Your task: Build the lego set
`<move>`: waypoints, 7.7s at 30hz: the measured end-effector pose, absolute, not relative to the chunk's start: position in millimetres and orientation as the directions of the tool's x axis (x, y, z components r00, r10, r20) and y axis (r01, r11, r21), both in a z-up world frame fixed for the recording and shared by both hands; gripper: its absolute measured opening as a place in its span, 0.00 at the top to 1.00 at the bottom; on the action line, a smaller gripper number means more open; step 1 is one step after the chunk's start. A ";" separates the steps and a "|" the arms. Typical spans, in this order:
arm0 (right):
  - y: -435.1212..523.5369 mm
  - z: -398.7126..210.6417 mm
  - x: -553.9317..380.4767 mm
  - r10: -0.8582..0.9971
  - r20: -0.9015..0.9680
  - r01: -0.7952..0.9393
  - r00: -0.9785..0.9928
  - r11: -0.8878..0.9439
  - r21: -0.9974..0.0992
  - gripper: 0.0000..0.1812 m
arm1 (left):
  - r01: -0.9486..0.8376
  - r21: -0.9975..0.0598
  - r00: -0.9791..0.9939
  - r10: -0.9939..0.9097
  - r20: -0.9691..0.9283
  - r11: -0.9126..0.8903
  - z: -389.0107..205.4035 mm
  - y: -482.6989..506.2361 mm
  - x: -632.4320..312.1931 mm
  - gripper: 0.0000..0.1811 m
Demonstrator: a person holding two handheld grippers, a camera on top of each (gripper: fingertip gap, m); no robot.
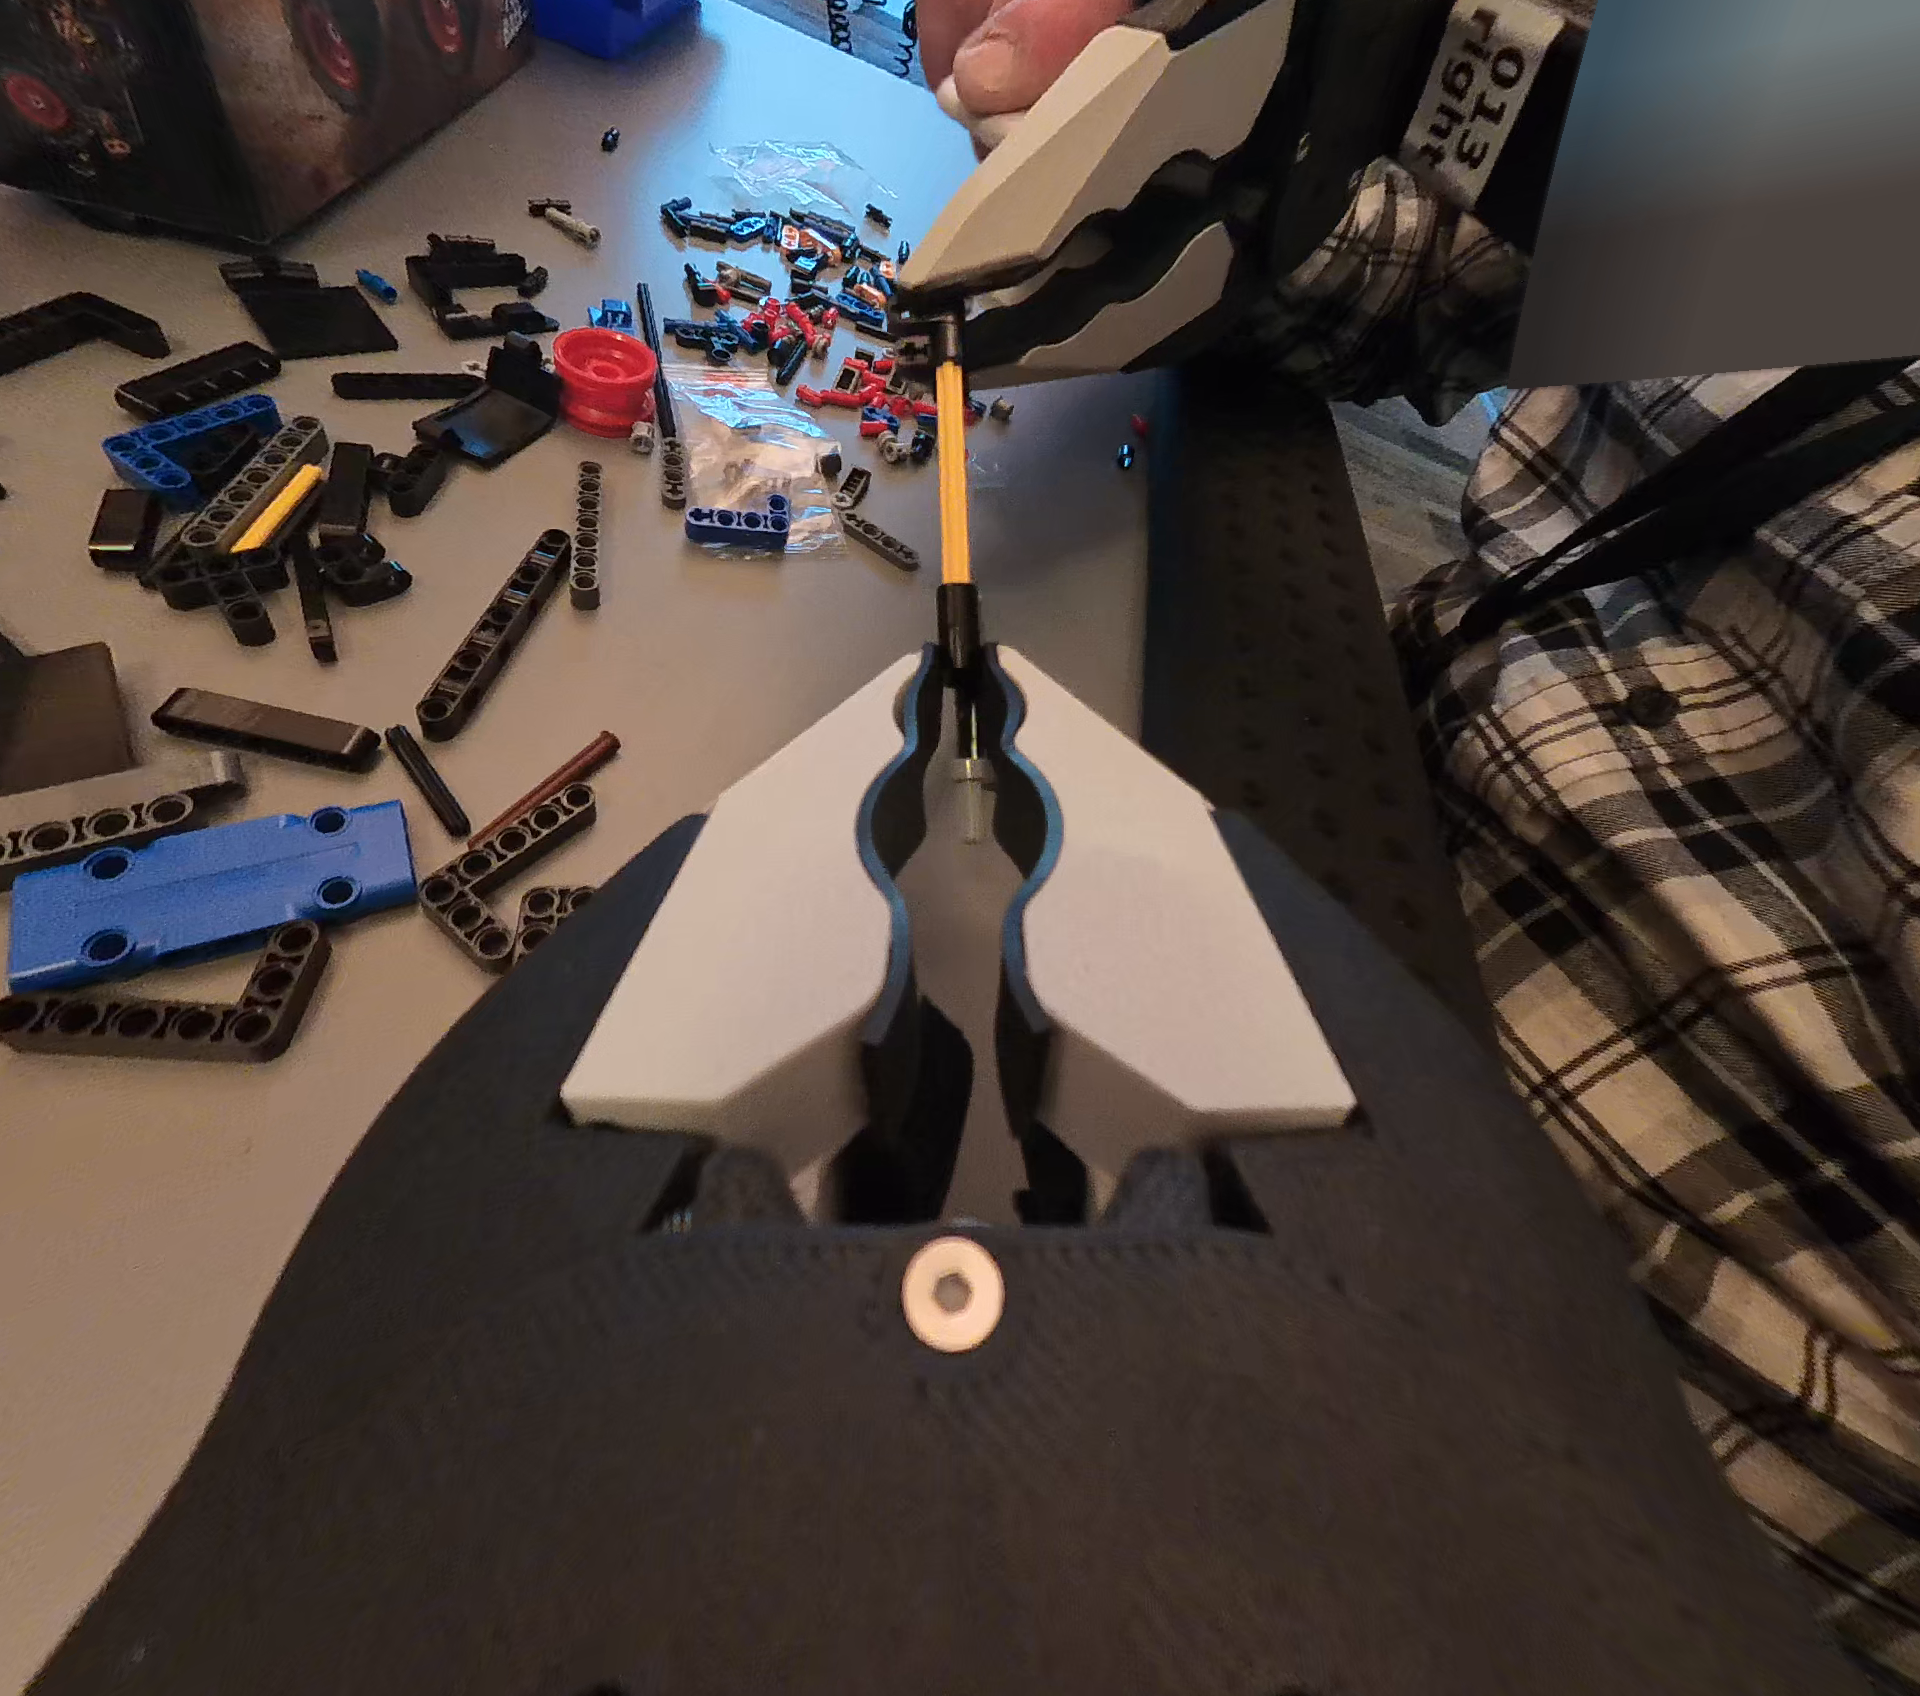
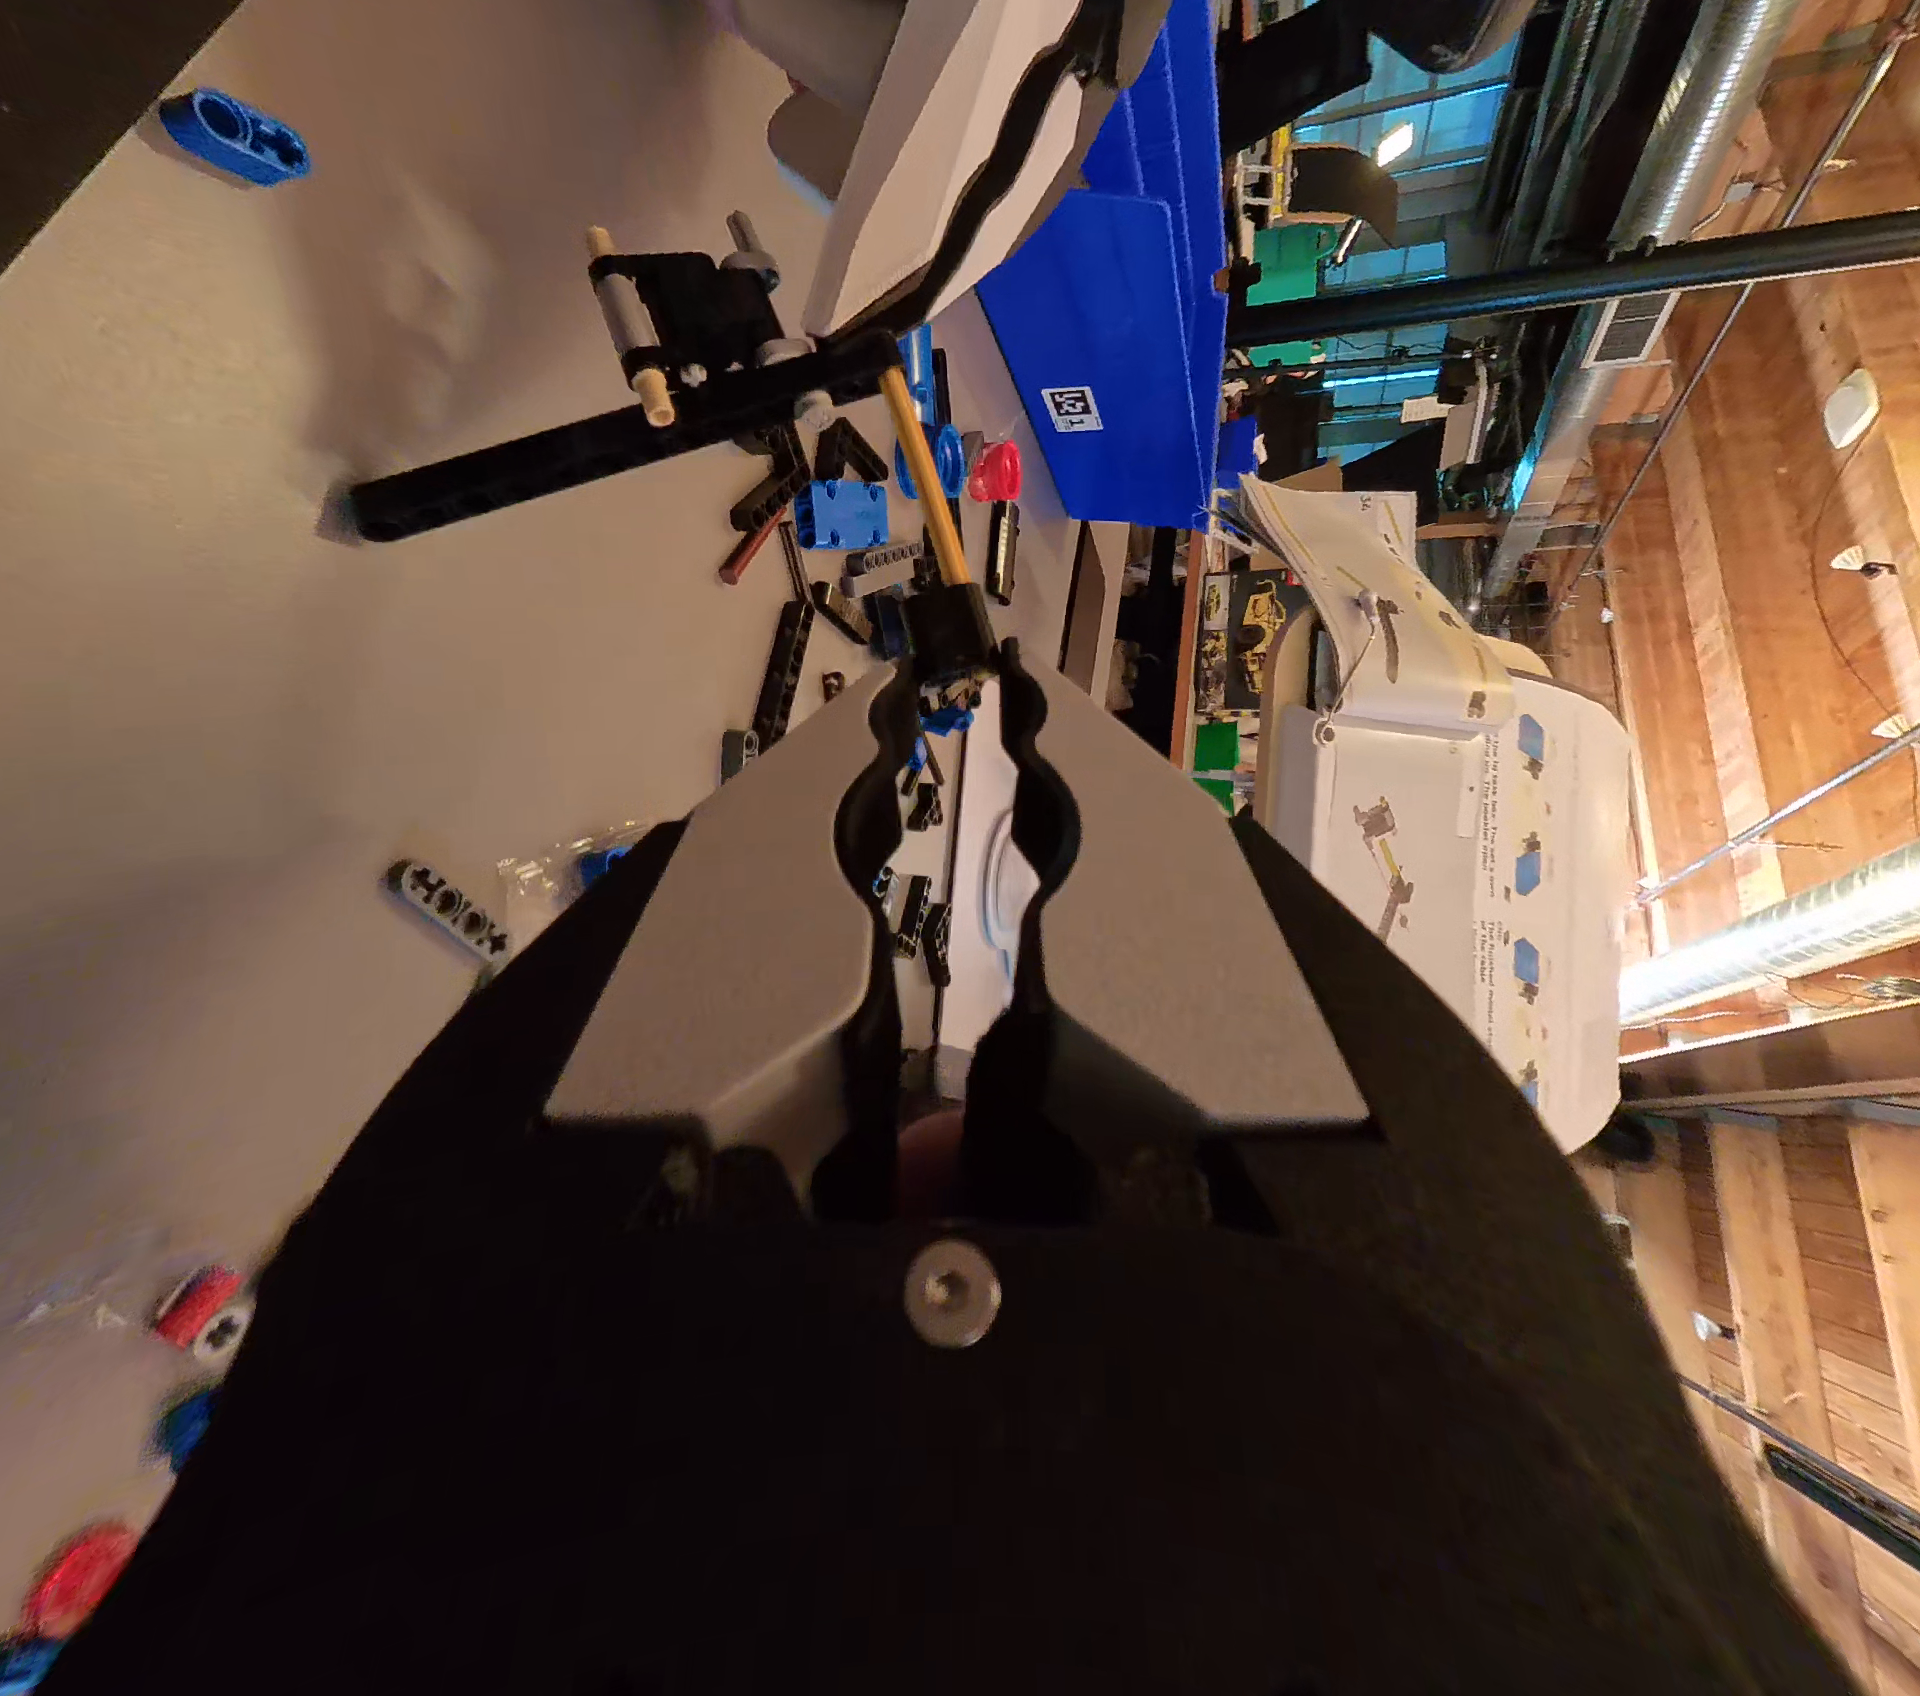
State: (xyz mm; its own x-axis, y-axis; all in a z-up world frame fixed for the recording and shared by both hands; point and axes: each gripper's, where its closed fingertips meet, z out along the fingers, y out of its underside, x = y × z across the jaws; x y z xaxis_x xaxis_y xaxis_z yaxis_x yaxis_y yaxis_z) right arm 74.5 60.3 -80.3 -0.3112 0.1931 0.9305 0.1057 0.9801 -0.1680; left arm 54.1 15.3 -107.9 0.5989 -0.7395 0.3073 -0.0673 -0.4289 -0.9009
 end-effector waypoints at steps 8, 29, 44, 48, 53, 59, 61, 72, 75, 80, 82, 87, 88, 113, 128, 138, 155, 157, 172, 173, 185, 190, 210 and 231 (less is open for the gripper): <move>60.7 -76.5 68.7 0.144 0.930 0.132 -0.338 0.986 -0.105 0.92 | -0.147 -0.892 0.643 -0.727 0.242 -0.428 -119.0 20.3 57.4 0.98; 69.3 -80.0 70.7 0.101 0.932 0.239 -0.347 0.971 -0.016 0.92 | -0.189 -0.902 0.679 -0.715 0.167 -0.389 -118.0 25.1 65.4 0.98; 65.5 -83.2 66.3 0.042 0.932 0.234 -0.361 0.971 0.047 0.92 | -0.203 -0.871 0.695 -0.693 0.193 -0.447 -131.0 29.6 64.6 0.98; 69.6 -77.3 65.3 0.207 0.909 0.254 -0.363 0.960 -0.117 0.90 | -0.171 -0.890 0.708 -0.681 0.188 -0.424 -124.5 34.5 58.4 0.97; 68.8 -72.3 69.4 0.499 0.776 0.283 -0.386 0.865 -0.415 0.86 | -0.209 -0.896 0.711 -0.690 0.135 -0.391 -125.0 34.7 60.4 0.97; 67.9 -72.9 74.2 0.754 0.513 0.308 -0.410 0.644 -0.701 0.85 | -0.243 -0.901 0.706 -0.703 0.090 -0.359 -124.1 33.7 63.5 0.97; 67.3 -70.7 76.6 0.792 0.443 0.314 -0.421 0.585 -0.748 0.85 | -0.237 -0.903 0.706 -0.702 0.093 -0.358 -123.6 33.7 63.2 0.97; 54.7 -69.7 76.7 0.821 0.215 0.381 -0.528 0.456 -0.805 0.91 | -0.315 -0.897 0.700 -0.714 0.001 -0.310 -124.4 33.1 68.4 0.97; 50.1 -67.6 78.1 0.813 0.222 0.371 -0.538 0.465 -0.804 0.92 | -0.328 -0.894 0.701 -0.713 -0.015 -0.304 -124.9 33.3 69.3 0.97; 41.3 -69.7 77.8 0.800 0.268 0.389 -0.537 0.517 -0.763 0.92 | -0.361 -0.881 0.704 -0.709 -0.042 -0.306 -130.5 33.2 70.0 0.97; 41.6 -71.1 76.2 0.803 0.280 0.406 -0.525 0.526 -0.747 0.92 | -0.366 -0.879 0.709 -0.704 -0.049 -0.308 -131.4 34.3 68.6 0.97; 45.0 -76.3 75.3 0.799 0.319 0.438 -0.509 0.560 -0.703 0.92 | -0.404 -0.861 0.713 -0.696 -0.086 -0.308 -136.0 35.5 68.5 0.98; 45.7 -78.0 75.7 0.802 0.313 0.447 -0.509 0.557 -0.700 0.92 | -0.409 -0.857 0.713 -0.696 -0.087 -0.312 -137.3 35.4 68.9 0.98; 53.3 -84.4 66.2 0.914 0.124 0.454 -0.386 0.306 -0.837 0.86 | -0.330 -0.900 0.762 -0.643 -0.076 -0.285 -109.7 53.5 70.5 0.97; 65.5 -90.8 63.8 0.842 0.447 0.416 -0.301 0.538 -0.733 0.80 | 0.165 -0.902 0.640 -0.652 0.406 -0.400 -70.3 63.0 76.3 0.97; 69.5 -69.6 71.7 0.946 0.085 0.294 -0.312 0.181 -0.938 0.80 | 0.142 -0.920 0.569 -0.730 0.379 -0.366 -59.5 49.4 91.0 0.92; 52.3 -37.3 84.9 0.784 -0.344 0.202 -0.517 -0.279 -0.939 0.80 | 0.065 -0.992 0.678 -0.725 0.120 -0.104 -22.8 35.0 60.7 0.82; 48.7 -33.1 87.9 0.739 -0.379 0.208 -0.557 -0.317 -0.925 0.80 | -0.054 -0.998 0.737 -0.676 -0.014 -0.038 -21.9 41.0 53.3 0.81; 4.9 -13.8 100.3 0.549 -0.353 0.204 -0.758 -0.315 -0.927 0.80 | -0.044 -0.998 0.497 -0.865 -0.060 0.044 0.3 38.3 94.4 0.92; 4.2 -14.6 100.5 0.543 -0.354 0.207 -0.761 -0.314 -0.926 0.80 | -0.032 -0.998 0.500 -0.864 -0.055 0.045 -0.1 39.1 93.7 0.93; 39.4 -11.4 84.5 0.697 -0.339 0.100 -0.632 -0.360 -0.928 0.70 | 0.123 -0.992 0.603 -0.796 0.055 0.025 5.1 61.7 71.6 0.97; 47.8 -12.7 81.9 0.755 -0.313 0.087 -0.576 -0.324 -0.942 0.70 | 0.232 -0.973 0.604 -0.782 0.152 -0.010 9.1 69.2 65.4 0.98; 81.0 -8.9 84.8 0.813 -0.348 0.032 -0.466 -0.378 -0.925 0.70 | 0.442 -0.897 0.595 -0.749 0.290 0.004 26.1 81.8 37.6 0.97; 66.9 -15.2 80.3 0.850 -0.265 0.069 -0.456 -0.263 -0.962 0.96 | 0.437 -0.900 0.599 -0.746 0.290 0.001 18.7 83.1 40.1 0.89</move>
